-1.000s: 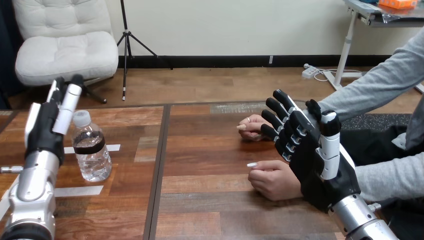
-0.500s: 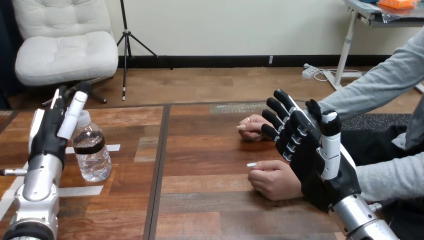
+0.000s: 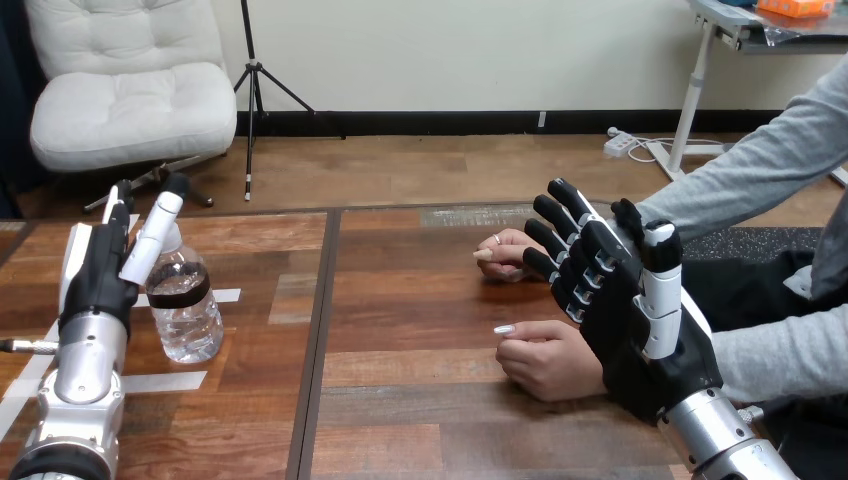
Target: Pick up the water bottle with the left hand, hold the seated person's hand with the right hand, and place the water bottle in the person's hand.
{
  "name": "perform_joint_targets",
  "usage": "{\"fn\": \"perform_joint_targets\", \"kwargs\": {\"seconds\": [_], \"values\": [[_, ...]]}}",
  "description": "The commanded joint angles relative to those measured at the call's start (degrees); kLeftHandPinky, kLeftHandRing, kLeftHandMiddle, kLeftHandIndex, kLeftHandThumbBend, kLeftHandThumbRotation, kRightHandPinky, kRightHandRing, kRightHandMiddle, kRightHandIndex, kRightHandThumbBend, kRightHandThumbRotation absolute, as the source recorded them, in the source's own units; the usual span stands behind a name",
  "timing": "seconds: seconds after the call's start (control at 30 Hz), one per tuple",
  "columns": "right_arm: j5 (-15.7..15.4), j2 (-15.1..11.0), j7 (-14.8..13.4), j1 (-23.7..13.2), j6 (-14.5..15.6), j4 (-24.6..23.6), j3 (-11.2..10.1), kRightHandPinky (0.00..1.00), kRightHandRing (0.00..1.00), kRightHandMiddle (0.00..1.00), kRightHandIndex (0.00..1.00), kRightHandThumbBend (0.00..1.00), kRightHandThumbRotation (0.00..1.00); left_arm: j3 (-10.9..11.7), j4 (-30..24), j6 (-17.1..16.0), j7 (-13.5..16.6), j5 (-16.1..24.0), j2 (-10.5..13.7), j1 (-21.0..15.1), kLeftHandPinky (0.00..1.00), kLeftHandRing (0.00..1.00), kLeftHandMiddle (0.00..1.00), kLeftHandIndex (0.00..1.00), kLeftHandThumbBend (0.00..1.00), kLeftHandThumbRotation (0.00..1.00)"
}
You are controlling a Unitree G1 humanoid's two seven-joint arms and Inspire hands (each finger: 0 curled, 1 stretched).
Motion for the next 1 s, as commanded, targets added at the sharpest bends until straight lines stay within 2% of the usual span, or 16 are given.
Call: {"fn": "perform_joint_targets", "kwargs": {"seconds": [0.0, 0.33, 0.57, 0.73, 0.83, 0.97], "values": [[0.8, -0.2, 0.2, -2.4, -0.5, -2.8, -1.1, 1.00, 1.00, 1.00, 1.00, 1.00, 1.00, -0.9, 0.3, 0.1, 1.1, 0.8, 2.1, -5.0, 1.00, 1.00, 1.00, 1.00, 0.93, 0.98], [0.7, -0.2, 0.2, -2.2, -0.6, -3.0, -1.1, 1.00, 1.00, 1.00, 1.00, 1.00, 1.00, -1.6, 0.7, 0.1, 2.2, 1.5, 2.4, -4.8, 1.00, 1.00, 1.00, 1.00, 0.99, 0.95], [0.7, -0.2, 0.1, -2.0, -0.6, -3.1, -1.1, 1.00, 1.00, 1.00, 1.00, 1.00, 1.00, -1.1, 0.7, 0.0, 2.2, 1.2, 2.6, -4.6, 1.00, 1.00, 1.00, 1.00, 1.00, 0.91], [0.7, -0.2, 0.0, -1.8, -0.4, -3.2, -1.0, 1.00, 1.00, 1.00, 1.00, 1.00, 1.00, -0.4, 0.7, -0.7, 2.1, 0.5, 2.5, -4.3, 1.00, 1.00, 1.00, 1.00, 1.00, 0.82], [0.9, -0.1, 0.1, -1.7, -0.4, -3.4, -1.1, 1.00, 1.00, 1.00, 1.00, 1.00, 1.00, 0.8, 0.7, -1.6, 1.6, -0.7, 2.7, -3.9, 1.00, 1.00, 1.00, 1.00, 1.00, 0.67], [1.1, -0.1, 0.3, -1.8, -0.5, -3.2, -1.1, 1.00, 1.00, 1.00, 1.00, 1.00, 1.00, 1.0, 0.6, -1.7, 1.3, -1.2, 2.8, -3.7, 1.00, 1.00, 1.00, 1.00, 1.00, 0.56]]}}
